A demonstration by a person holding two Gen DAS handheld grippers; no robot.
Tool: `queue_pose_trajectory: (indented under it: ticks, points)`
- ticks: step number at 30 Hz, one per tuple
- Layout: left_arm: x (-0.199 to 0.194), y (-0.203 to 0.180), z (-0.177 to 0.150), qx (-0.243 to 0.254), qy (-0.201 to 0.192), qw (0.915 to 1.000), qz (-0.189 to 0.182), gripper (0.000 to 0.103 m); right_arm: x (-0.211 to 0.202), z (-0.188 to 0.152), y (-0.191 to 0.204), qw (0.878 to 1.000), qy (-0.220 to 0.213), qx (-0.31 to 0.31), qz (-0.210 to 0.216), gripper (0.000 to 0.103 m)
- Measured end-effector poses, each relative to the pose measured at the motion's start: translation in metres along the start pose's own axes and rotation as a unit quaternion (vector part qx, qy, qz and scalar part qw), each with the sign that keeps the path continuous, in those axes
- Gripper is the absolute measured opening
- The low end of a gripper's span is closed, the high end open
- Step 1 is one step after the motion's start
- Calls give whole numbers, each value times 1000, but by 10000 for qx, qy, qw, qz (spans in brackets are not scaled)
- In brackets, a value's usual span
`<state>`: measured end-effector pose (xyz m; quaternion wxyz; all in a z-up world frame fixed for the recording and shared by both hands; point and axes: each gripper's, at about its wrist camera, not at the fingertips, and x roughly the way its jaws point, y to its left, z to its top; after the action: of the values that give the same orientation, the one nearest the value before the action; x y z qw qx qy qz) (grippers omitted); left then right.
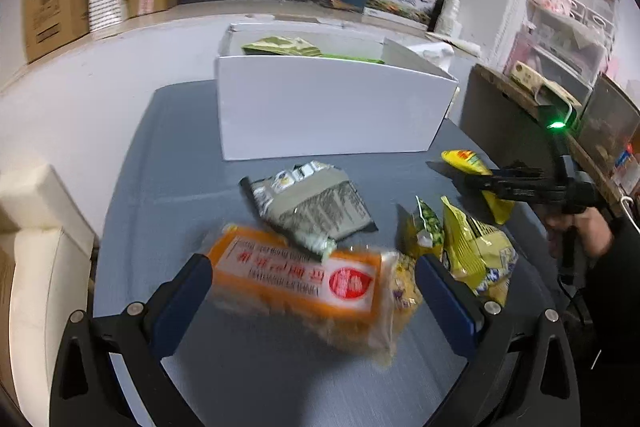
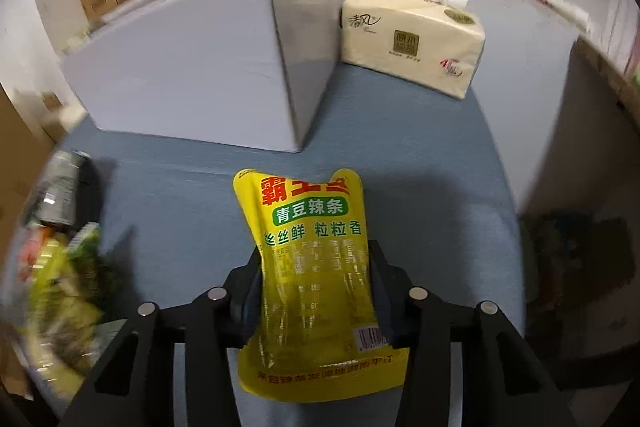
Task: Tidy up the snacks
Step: 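Grasp the yellow spicy-strip bag with the right gripper while the left grasps the silver packet, then drop the yellow bag and silver packet into the white box with both grippers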
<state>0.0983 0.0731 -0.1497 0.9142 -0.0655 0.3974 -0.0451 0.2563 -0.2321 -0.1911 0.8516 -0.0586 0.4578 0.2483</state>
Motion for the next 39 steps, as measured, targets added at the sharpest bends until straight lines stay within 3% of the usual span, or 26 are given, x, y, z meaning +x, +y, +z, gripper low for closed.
queue_pose_trajectory:
  ticks: [7,9,11,13,15,16,17,21,29,34,39]
  points:
    - [54,-4,38,60,485,9988,-21,103,-64,-26,13,9936,-712,353,806,49]
    - [71,-7,44,-15,608,9981,-41,103,-77,-31,17,9922,-858,330,844,49]
    - [91,-9,51,-127,775,9961,390,103,-92,-34,22,9910,-989,305,852,49]
    - [103,-13,54,-188,867,9945,566,103,-95,-34,25,9902,-1051,283,875,49]
    - [114,-15,53,-208,997,9940,412,102,-101,-36,28,9902,-1075,248,853,49]
    - [117,-16,52,-200,1018,9940,355,89,-103,-37,29,9904,-1063,244,853,49]
    - [118,-17,50,-150,1018,9941,328,83,-101,-37,28,9906,-1058,247,836,49]
    - [101,-22,45,22,760,9970,122,76,-96,-39,26,9899,-1051,306,898,49]
    - [19,-22,74,-110,-367,9987,-343,75,-102,-29,36,9862,-1261,310,1024,49]
    - [-16,-26,123,71,-963,9944,-423,75,-107,14,46,9819,-1526,289,1086,49]
    - [-6,-28,188,261,-1141,9927,-304,75,-101,87,53,9790,-1764,209,998,52]
